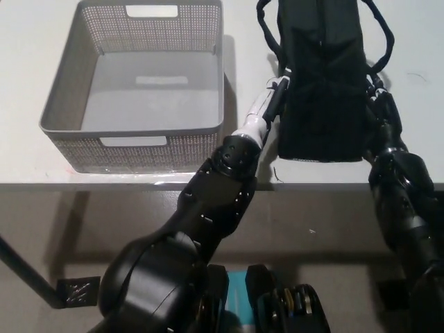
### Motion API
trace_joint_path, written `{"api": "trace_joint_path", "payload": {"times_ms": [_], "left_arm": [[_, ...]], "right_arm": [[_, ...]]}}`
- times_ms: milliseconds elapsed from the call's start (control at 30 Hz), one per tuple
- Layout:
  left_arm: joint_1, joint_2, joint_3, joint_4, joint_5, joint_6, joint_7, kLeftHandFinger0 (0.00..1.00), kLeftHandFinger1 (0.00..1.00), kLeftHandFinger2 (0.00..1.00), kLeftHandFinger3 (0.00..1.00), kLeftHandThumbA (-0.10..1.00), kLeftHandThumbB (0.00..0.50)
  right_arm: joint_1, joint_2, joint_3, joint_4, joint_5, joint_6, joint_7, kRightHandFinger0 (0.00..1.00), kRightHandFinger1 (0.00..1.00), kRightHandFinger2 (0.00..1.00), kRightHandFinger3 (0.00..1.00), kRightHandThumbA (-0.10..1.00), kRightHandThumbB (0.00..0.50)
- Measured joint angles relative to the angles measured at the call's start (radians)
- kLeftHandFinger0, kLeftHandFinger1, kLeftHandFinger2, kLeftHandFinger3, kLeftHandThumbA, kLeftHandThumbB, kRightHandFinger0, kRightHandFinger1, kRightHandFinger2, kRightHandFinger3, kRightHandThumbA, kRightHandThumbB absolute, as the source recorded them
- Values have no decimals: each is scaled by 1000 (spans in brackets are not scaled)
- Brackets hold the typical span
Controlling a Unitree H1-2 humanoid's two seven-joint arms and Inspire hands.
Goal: Use both hands to pick up a lunch bag on the right hand side and place it into a container on the left hand side
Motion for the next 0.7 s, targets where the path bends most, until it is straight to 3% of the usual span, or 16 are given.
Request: {"api": "trace_joint_path", "payload": {"times_ms": [100, 200, 367, 567, 700], "left_arm": [[-7, 1, 0, 0, -3, 0, 0, 1000, 1000, 1000, 1000, 1000, 329], [-21, 1, 3, 0, -11, 0, -1, 1000, 1000, 1000, 1000, 1000, 306], [-50, 1, 19, -1, -30, 0, -10, 1000, 1000, 1000, 1000, 1000, 312], [-90, 2, 55, -4, -60, -4, -28, 1000, 1000, 1000, 1000, 1000, 272], [-108, 1, 57, -4, -74, -4, -44, 1000, 1000, 1000, 1000, 1000, 281]], "right_arm": [[5, 4, 0, -34, -1, 15, -19, 1000, 1000, 1000, 1000, 1000, 190], [10, 6, 1, -91, -2, 47, -45, 1000, 1000, 1000, 1000, 1000, 200], [11, 5, 7, -178, -11, 102, -82, 1000, 1000, 1000, 1000, 1000, 203], [12, -6, 29, -322, -40, 191, -136, 1000, 1000, 1000, 1000, 1000, 184], [14, -10, 30, -387, -51, 240, -174, 1000, 1000, 1000, 1000, 1000, 191]]}}
